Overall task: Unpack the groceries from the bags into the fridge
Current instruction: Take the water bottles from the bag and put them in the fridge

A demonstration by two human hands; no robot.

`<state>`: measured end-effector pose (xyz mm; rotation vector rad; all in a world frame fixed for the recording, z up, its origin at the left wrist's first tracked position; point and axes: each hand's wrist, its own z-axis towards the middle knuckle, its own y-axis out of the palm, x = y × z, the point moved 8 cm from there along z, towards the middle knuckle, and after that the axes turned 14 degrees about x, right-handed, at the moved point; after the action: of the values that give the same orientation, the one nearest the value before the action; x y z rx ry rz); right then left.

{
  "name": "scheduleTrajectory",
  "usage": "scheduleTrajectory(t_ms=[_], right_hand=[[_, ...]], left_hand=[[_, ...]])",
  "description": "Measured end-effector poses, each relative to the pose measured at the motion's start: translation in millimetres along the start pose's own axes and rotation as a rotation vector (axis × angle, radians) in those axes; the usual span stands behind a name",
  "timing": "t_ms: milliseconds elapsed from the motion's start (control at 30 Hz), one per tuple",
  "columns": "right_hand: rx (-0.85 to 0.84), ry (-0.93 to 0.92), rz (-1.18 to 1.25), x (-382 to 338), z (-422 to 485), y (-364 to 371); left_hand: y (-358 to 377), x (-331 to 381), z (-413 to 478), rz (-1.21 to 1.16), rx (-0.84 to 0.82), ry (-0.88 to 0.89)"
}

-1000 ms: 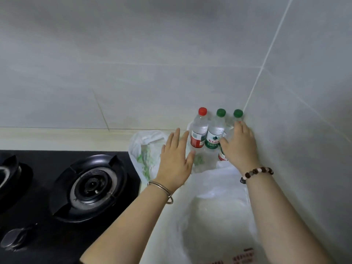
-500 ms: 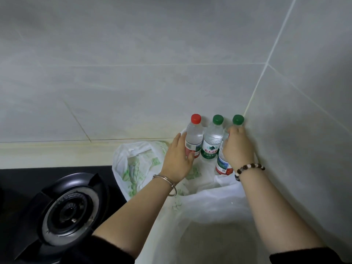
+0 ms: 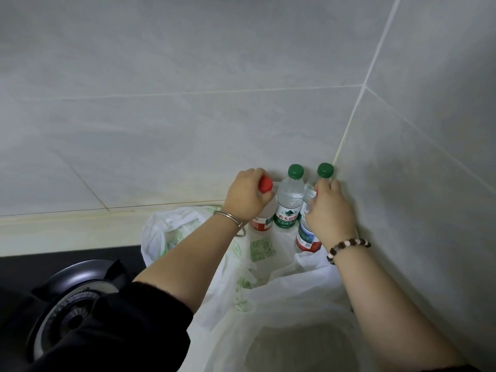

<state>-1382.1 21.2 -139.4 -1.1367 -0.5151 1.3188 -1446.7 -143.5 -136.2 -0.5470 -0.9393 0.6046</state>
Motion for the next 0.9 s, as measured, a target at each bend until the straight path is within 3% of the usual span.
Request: scheduleTrajectory(t_ms=[100,167,333,433,667,900], right_hand=[[-0.005,-0.003,0.010,1,3,-1],[-0.017,0.010,0.042,2,4,-2],[0.007,0.013,0.002,5,1,-9],[0.053,-0.056,-0.122,2,-3,-14],[0.042,-0.139,-0.217,-16,-13,-35],[0.212,-0.211,-0.036,-58,-42,-103]], left_hand=[[-9,12,-20,0.261,0.058,0.270],[-14,20,-32,0.394,0.082,0.352],[-20,4,-35,0.627,-0.074,0.135],[-26,-3,-37,0.609,-0.106,0.065],[-52,20,-48,0.534,-0.062,0.126],[-139,55,-61,0.473,0.156,0.076]])
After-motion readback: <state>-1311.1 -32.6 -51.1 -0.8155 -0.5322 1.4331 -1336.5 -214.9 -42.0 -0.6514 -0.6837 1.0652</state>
